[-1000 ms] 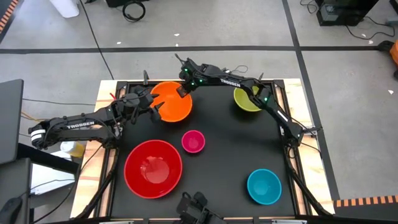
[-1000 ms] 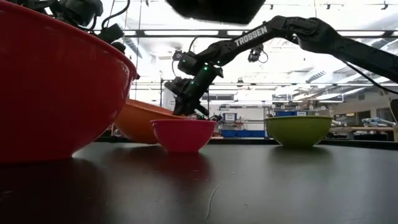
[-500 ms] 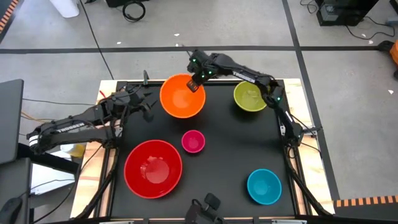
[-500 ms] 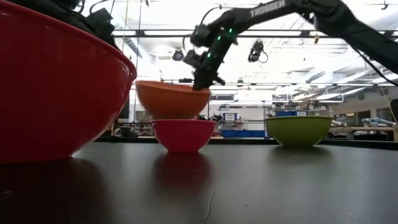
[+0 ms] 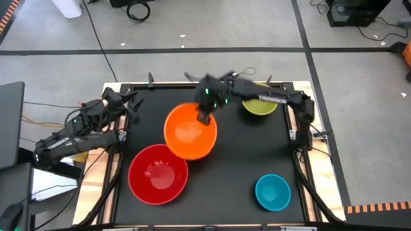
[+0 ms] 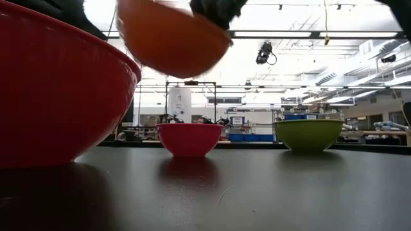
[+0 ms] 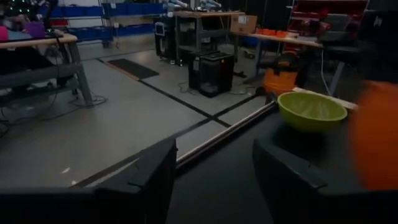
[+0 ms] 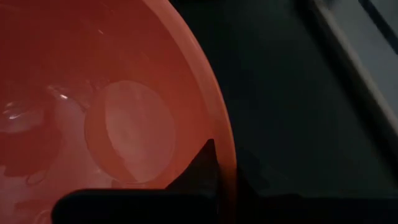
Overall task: Nest bowls inside each other
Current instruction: Stack the orange bowl on top of the red bowl
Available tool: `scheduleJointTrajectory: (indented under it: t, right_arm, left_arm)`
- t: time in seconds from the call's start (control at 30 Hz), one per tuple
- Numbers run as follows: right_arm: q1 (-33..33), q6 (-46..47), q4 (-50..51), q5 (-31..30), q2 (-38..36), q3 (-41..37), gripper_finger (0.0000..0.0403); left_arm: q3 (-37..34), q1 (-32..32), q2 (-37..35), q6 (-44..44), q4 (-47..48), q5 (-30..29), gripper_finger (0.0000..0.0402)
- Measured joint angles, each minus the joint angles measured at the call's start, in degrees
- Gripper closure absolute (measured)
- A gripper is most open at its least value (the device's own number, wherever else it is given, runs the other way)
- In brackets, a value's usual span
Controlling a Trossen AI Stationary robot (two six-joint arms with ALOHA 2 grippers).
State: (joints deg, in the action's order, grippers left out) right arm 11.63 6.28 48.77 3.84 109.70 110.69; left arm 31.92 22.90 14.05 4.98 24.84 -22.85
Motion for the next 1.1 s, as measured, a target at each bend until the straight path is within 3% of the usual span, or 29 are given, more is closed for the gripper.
scheduleJointTrajectory:
  t: [0.2,0.47,0.7,0.93,1.1]
  right_arm:
    - [-7.35,2.1,-19.37,0.22,-3.73,-10.98,0.0382]
    - [-10.68,0.62,-46.47,1.11,5.86,-16.56,0.0376]
    - [-11.58,-1.83,-48.41,1.29,10.01,-14.66,0.0324]
    - [-11.51,-3.57,-48.61,1.22,7.79,-14.68,0.0253]
    - [-11.4,-5.29,-38.83,-10.58,1.18,-14.66,0.0228]
  left_arm:
    - [0.0,0.0,-1.19,2.32,1.06,0.07,0.0186]
    - [-0.02,0.0,0.83,1.39,-0.92,0.11,0.0186]
    - [-0.02,0.0,3.28,-1.62,-1.02,0.09,0.0186]
    - [-0.02,0.02,5.42,-1.25,-1.04,0.12,0.0186]
    - [-0.04,0.0,6.29,-1.12,-0.89,0.13,0.0186]
